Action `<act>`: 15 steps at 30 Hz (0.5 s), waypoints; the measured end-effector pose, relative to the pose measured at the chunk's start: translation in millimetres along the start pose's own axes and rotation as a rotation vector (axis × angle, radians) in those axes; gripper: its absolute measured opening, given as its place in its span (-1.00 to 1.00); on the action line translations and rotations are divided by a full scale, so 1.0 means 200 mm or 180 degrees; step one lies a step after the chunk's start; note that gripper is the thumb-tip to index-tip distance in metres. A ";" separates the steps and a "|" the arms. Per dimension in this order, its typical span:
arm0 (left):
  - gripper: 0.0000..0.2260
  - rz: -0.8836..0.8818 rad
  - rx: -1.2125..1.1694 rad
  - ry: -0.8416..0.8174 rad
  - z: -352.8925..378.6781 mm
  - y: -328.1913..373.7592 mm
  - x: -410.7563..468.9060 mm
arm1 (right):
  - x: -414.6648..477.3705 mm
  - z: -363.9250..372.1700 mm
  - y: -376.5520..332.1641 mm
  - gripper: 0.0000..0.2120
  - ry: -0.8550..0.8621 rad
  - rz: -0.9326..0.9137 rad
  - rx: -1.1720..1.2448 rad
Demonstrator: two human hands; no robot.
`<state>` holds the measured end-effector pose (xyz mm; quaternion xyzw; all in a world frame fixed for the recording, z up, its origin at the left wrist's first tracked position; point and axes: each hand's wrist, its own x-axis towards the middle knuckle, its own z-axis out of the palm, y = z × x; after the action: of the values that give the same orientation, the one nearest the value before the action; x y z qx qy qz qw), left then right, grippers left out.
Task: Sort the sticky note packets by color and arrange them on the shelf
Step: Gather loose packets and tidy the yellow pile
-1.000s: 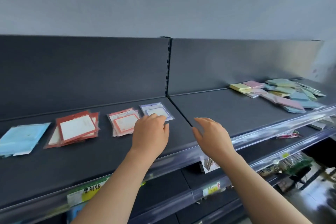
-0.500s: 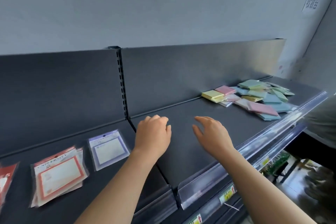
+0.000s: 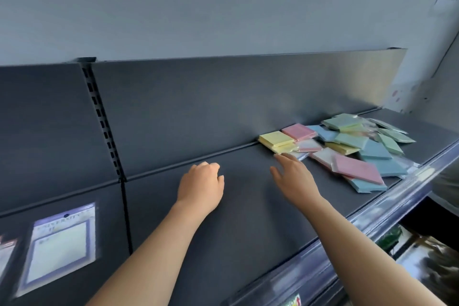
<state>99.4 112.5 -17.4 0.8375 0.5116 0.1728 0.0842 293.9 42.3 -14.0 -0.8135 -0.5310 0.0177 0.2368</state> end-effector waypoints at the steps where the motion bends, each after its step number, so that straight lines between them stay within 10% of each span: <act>1: -0.74 -0.0069 -0.0032 -0.0017 0.02 0.04 0.04 | 0.06 0.00 0.06 -0.64 -0.0043 -0.0013 -0.0030; 15: -0.64 -0.0865 -0.0953 0.0145 0.26 0.34 0.35 | 0.56 0.10 0.41 -0.54 -0.0574 -0.1042 -0.0355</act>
<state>204.7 145.6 -30.3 0.7347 0.5903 0.2528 0.2187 406.9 120.6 -40.8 -0.7232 -0.6754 0.0223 0.1425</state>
